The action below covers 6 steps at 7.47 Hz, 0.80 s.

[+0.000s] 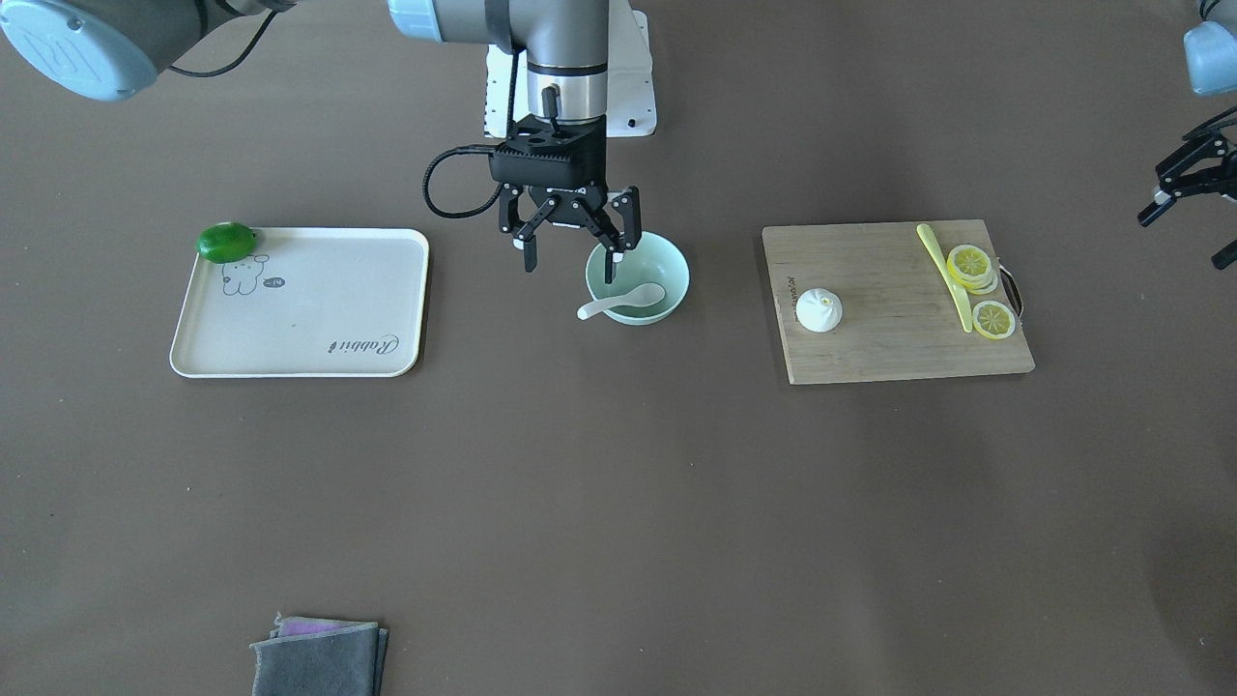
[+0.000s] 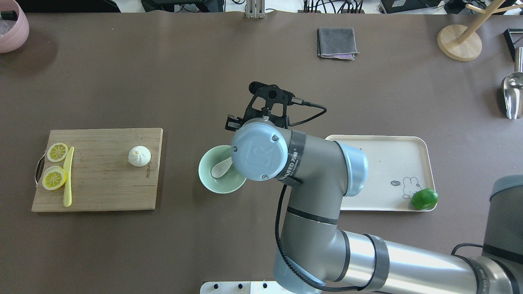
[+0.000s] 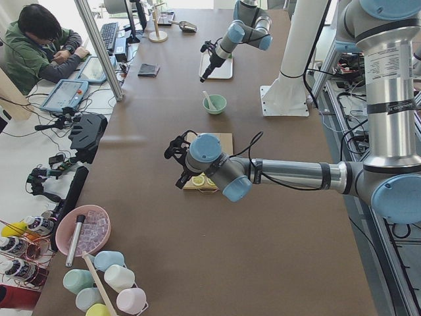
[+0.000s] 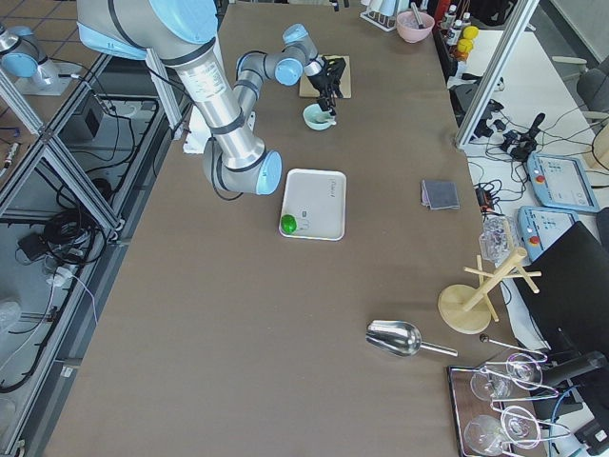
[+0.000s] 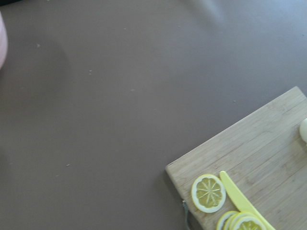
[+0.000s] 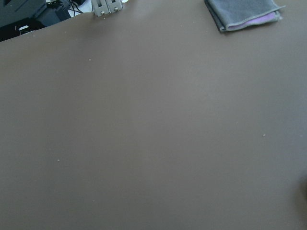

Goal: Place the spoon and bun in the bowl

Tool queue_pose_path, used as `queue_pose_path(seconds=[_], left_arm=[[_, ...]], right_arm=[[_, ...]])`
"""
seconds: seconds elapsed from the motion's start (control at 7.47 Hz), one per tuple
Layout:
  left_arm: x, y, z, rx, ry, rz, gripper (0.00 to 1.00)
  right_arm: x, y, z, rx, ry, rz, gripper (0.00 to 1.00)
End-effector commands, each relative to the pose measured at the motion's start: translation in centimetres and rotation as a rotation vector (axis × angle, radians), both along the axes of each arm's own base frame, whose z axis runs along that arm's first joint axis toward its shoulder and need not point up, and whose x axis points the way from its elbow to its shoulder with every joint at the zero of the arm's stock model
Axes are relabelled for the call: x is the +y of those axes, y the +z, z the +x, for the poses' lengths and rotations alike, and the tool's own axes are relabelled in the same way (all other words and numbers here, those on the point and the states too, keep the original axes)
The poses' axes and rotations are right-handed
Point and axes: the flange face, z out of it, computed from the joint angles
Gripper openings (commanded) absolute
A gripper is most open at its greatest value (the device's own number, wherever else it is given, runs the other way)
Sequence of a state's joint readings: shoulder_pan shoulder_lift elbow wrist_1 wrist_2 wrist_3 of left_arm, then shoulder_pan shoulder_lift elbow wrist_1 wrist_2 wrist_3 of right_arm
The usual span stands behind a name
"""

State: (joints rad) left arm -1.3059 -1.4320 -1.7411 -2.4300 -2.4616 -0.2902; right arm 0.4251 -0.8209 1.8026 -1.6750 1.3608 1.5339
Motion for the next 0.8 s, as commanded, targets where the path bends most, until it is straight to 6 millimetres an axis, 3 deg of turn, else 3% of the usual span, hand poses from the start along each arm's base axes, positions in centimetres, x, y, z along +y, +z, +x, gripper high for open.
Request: queue_pose_path(seconds=[0.0,0.4,0.54,0.67], left_arm=[[0.6,-1.9,8.0,0.017,-0.06,0.042,0.99],[1.1,-6.8,20.7,0.042,-0.094,0.069,0.99],[2.0,-7.7,24.3,0.046,-0.116,0.074,0.99],[3.3,-8.5,27.7,0.045,-0.11,0.091,0.98]], right_arm=[[-3.6,3.9,11.1,0.039,-0.188,0.047,1.0],[-7.6,9.7,21.6,0.052,-0.414,0.105,1.0],[-8.0,13.1,24.3,0.043,-0.464,0.144,1.0],[-7.6,16.2,25.4,0.04,-0.464,0.162,1.0]])
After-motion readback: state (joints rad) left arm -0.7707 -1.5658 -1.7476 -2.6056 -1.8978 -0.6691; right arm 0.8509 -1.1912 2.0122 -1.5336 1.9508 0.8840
